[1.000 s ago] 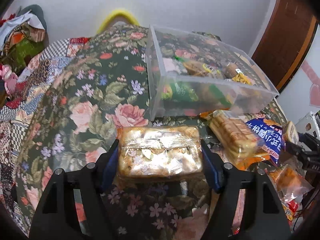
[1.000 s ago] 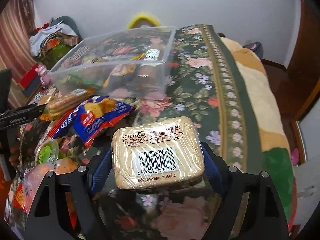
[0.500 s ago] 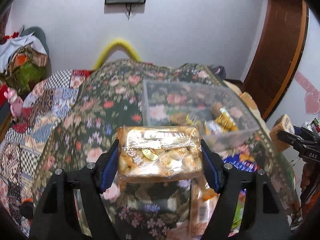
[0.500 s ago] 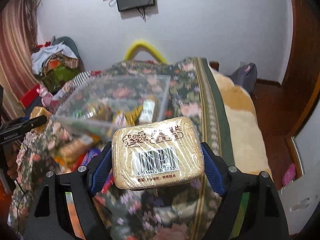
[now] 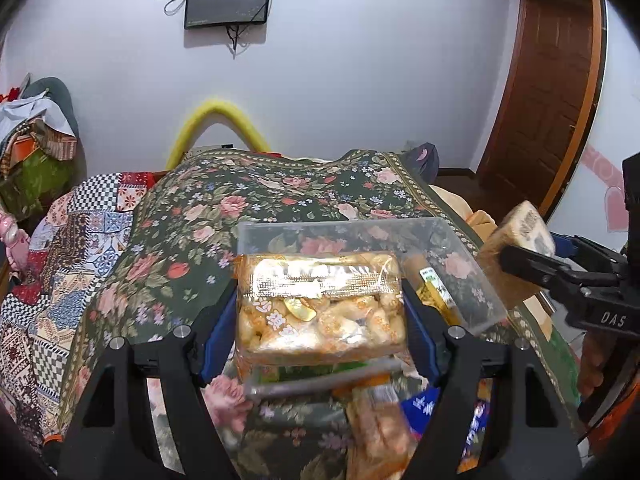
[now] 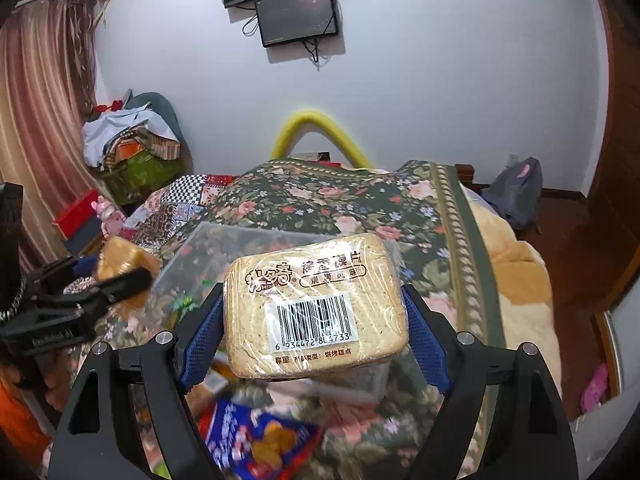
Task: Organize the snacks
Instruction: 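Place nut bar into clear box with left tool while right places cracker pack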
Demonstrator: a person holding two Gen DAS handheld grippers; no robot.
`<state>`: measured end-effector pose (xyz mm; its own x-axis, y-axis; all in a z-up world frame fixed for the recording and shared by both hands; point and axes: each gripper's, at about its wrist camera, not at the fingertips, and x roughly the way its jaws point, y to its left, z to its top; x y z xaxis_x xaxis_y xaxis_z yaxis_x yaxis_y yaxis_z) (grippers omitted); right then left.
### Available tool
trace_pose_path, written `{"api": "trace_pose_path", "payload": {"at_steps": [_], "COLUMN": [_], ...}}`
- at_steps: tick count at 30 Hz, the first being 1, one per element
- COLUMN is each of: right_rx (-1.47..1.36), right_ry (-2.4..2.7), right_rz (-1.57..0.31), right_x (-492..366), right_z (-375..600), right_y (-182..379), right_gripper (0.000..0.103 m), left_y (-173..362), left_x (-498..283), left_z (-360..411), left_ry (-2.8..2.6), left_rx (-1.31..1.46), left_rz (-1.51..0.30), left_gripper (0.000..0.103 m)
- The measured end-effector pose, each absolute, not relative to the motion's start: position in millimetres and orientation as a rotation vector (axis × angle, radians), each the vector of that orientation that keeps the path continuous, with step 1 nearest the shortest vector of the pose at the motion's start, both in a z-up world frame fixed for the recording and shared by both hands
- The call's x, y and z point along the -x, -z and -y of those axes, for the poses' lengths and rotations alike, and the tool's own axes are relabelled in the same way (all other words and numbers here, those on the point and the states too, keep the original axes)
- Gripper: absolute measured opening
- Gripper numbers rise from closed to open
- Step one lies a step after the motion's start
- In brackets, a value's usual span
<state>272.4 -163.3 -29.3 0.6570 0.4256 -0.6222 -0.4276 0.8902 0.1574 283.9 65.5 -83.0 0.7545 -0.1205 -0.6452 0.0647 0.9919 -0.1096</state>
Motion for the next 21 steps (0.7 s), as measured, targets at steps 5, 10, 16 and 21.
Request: {"api": "trace_pose_path", "payload": {"at_steps": [5,10,16,21], "right_rx": [-0.008,0.015,0.024,0.04], "right_ry": [-0.5,-0.482,-0.476,-0.474], "right_rz": [-0.741,-0.794,-0.876,-0.905], "right_x": [-294,-314,-337,-344], "right_z": [148,137,133,132], "right_y": [38,54,72,79], "right_gripper": [0.081,0.081,0.081,0.081], "left_y": [95,115,135,142], "left_x": [-314,-338,-359,-371], "left_z": [-62,-65,-67,-64], "left_ry": [0.103,0.089,0.115,0.11], "left_rx": [0.088,0.108,0.143,0.13], "left_rz": [-0.749,-0.806,-0.87,-0.889], "left_gripper": [0.073,0.073,0.073,0.073]}}
